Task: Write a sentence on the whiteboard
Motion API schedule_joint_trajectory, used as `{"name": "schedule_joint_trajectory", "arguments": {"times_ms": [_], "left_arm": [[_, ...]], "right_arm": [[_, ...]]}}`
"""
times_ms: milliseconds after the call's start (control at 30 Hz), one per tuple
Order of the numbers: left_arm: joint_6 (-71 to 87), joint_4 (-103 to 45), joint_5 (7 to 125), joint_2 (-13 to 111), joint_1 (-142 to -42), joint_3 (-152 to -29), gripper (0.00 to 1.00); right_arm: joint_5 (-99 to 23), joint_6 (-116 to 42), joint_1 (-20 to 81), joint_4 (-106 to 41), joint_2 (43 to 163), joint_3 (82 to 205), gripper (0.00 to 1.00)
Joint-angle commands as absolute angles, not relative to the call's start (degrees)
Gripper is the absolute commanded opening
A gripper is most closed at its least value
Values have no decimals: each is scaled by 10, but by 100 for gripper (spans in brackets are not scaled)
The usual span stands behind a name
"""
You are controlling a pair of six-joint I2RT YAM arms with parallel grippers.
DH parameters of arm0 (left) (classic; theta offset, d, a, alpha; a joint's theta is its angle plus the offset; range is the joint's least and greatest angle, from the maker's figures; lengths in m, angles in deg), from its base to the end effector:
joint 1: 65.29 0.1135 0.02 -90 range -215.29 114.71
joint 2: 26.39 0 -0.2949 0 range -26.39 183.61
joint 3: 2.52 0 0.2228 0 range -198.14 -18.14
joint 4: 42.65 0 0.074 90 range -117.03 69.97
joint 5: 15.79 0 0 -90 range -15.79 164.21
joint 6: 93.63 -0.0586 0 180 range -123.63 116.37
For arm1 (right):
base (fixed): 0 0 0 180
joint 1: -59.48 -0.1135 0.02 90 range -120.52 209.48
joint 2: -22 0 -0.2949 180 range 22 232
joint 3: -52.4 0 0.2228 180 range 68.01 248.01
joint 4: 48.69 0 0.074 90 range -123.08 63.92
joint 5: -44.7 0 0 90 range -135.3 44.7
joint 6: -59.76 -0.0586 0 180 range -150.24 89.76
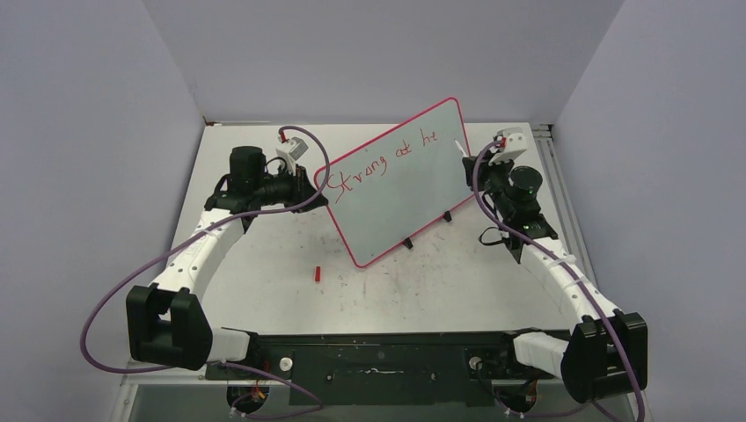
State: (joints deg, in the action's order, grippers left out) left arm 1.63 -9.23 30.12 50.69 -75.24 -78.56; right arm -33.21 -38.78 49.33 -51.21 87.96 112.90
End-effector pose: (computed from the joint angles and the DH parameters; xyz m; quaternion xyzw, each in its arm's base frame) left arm 0.2614 -0.0873 0.3312 0.2083 0.8123 -0.3863 0.3841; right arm 0.2467 0.0566 0.3549 -0.0827 0.7199 0.1866 0.6634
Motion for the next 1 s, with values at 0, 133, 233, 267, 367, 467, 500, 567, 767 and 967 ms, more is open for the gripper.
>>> {"name": "schedule_joint_trajectory", "arguments": {"times_ms": [0, 133, 233, 267, 367, 467, 500, 567, 767, 967], "left_arm": [[3, -93, 296, 510, -753, -805, 0], [2, -93, 296, 510, -753, -805, 0], [2, -93, 296, 509, -753, -805, 0], [2, -93, 296, 509, -753, -805, 0], [3, -94, 294, 511, -754, -804, 0], [4, -95, 294, 512, -756, -804, 0], [4, -95, 294, 512, -756, -804, 0], [4, -96, 293, 513, -756, -803, 0], [4, -95, 293, 514, -758, -804, 0], [4, -95, 294, 514, -758, -804, 0]], "right_arm": [[-305, -393, 494, -556, 901, 1162, 5], [-295, -388, 494, -559, 931, 1184, 5], [-287, -385, 492, -561, 947, 1198, 5], [-287, -384, 490, -560, 951, 1202, 5], [-291, -378, 484, -560, 964, 1210, 5], [-297, -372, 477, -559, 975, 1217, 5], [-298, -371, 475, -560, 979, 1219, 5], [-301, -371, 473, -563, 984, 1222, 5], [-311, -362, 464, -563, 997, 1231, 5], [-330, -358, 463, -563, 1000, 1233, 5]]}}
